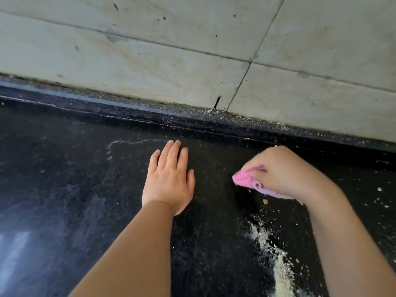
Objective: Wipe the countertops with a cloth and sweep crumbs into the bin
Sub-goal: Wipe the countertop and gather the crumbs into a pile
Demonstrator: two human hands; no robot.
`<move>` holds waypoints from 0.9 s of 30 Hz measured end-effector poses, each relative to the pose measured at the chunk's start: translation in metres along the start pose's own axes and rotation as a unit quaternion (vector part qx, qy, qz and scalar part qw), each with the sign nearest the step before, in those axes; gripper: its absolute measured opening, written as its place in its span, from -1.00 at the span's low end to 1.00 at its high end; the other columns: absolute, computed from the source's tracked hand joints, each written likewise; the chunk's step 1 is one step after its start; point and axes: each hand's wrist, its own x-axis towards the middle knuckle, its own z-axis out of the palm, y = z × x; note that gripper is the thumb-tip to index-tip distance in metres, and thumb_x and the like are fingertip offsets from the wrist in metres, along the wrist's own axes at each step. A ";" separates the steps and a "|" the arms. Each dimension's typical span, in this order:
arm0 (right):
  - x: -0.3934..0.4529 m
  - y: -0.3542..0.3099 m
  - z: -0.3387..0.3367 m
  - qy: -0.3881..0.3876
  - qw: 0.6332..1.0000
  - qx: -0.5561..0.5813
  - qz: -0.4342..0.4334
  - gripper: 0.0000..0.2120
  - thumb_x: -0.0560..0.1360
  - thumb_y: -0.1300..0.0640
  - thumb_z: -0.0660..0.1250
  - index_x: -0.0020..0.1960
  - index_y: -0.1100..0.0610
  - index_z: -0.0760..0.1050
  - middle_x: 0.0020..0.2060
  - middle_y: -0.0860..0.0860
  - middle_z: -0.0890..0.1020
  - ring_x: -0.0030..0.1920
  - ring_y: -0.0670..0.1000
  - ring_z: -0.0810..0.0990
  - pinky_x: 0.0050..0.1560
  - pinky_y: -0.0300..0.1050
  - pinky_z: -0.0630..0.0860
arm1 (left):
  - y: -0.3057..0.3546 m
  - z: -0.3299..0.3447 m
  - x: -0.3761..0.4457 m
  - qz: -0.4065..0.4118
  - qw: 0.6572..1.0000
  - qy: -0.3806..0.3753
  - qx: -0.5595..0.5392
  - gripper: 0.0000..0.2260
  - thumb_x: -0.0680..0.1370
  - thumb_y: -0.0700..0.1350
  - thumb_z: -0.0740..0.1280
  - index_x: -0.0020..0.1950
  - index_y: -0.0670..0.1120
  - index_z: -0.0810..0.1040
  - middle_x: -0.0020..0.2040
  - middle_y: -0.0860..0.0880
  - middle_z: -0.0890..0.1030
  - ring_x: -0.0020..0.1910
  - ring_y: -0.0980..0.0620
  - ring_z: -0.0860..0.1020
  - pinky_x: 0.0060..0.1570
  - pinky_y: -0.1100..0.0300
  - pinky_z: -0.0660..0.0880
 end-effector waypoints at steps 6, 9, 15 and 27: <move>0.030 -0.021 0.022 0.274 0.955 0.055 -0.097 -0.69 0.45 0.42 0.23 0.11 0.19 0.57 0.05 -0.05 0.61 0.07 -0.04 0.55 0.05 -0.53 0.16 | -0.003 0.005 0.002 0.006 0.999 0.031 -0.005 -0.48 0.48 0.01 -0.01 0.24 -0.28 0.47 0.25 -0.25 0.48 0.28 -0.20 0.42 0.26 0.03 0.09; 0.037 -0.014 0.040 0.186 0.971 -0.012 -0.148 -0.73 0.46 0.38 0.20 0.09 0.24 0.58 0.08 0.11 0.62 0.11 0.04 0.53 0.24 -0.23 0.16 | -0.003 0.003 0.002 0.017 0.999 0.031 -0.004 -0.51 0.47 -0.01 0.02 0.20 -0.30 0.49 0.21 -0.26 0.51 0.24 -0.23 0.46 0.22 0.02 0.08; -0.020 0.032 0.007 -0.119 0.987 0.083 -0.063 -0.64 0.46 0.22 0.30 -0.29 -0.22 0.61 -0.16 -0.25 0.66 -0.06 0.05 0.64 0.22 0.09 0.44 | -0.001 0.003 -0.001 0.003 1.000 0.027 -0.007 -0.52 0.60 0.02 -0.07 0.48 -0.15 0.08 0.50 -0.10 0.06 0.48 -0.03 -0.05 0.40 0.09 -0.18; 0.008 0.059 0.048 0.439 0.897 0.032 0.028 -0.70 0.27 0.50 0.26 -0.05 0.34 0.60 -0.11 0.23 0.66 -0.11 0.23 0.59 0.08 0.06 0.38 | 0.003 0.002 -0.001 -0.008 0.999 0.039 -0.033 -0.54 0.60 -0.02 0.01 0.46 -0.18 0.16 0.48 -0.12 0.14 0.48 -0.05 0.00 0.40 0.08 -0.15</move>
